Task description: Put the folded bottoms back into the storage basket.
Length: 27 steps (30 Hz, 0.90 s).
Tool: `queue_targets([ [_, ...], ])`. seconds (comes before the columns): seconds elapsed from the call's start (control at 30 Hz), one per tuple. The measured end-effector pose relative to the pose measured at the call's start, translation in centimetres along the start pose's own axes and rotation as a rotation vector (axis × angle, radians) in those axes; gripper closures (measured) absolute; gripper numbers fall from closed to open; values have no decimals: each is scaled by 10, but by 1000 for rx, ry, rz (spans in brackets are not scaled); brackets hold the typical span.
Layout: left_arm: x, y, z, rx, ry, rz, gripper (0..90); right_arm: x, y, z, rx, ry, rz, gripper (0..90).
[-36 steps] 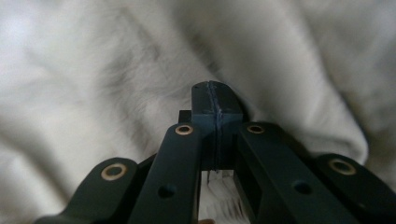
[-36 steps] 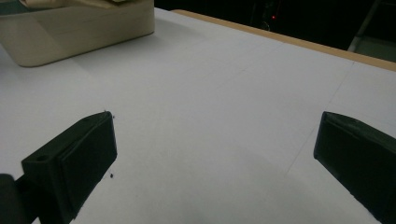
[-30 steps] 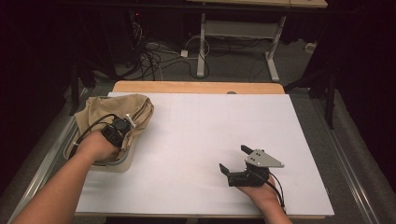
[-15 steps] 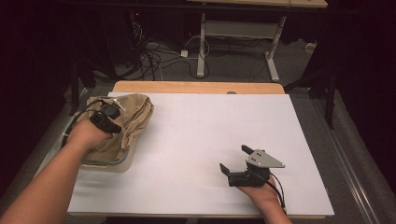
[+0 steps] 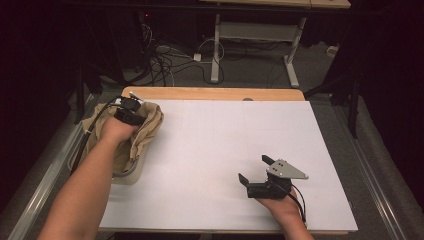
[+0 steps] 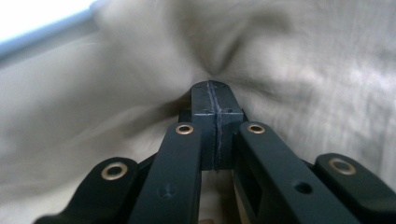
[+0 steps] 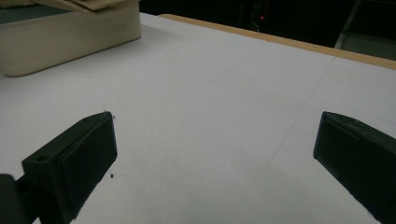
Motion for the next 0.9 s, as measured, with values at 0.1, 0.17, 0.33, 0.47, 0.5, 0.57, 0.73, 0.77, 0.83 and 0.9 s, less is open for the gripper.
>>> queue_targets([
  [0.1,-3,15,-8,-39,-19,-16,879,0,0,0,2,-3,0,6],
  [0.17,-4,22,-12,-43,-23,-28,879,-1,1,0,0,-7,1,7],
  [0.33,-4,20,-14,-50,-30,-22,879,-1,1,-1,-6,-12,1,9],
  [0.47,-4,8,-11,-33,-21,-2,877,-2,0,-1,-4,-13,-5,11],
  [0.5,-4,4,-10,-25,-21,-1,877,-1,0,-1,-3,-14,-6,12],
  [0.57,-3,-5,-8,-5,-20,6,877,-2,0,0,-3,-17,-7,12],
  [0.73,1,-17,-3,53,-27,12,875,-2,-1,0,-3,-21,-7,16],
  [0.77,2,-16,-2,57,-29,12,875,-2,0,0,-5,-22,-8,17],
  [0.83,4,-10,0,53,-29,11,876,-2,-1,-1,-8,-20,-11,18],
  [0.9,6,-3,2,34,-22,16,877,-2,-1,-1,-8,-22,-13,19],
])
Point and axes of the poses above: each handheld gripper's, and its own axes: y roughly forward along the jaws, z roughly out of its top, x roughly to its right, the point moved 5 cm from there along y, roughly forward along the jaws, and after that the axes turned 3 degrees about -y, right-handed, at the moved point
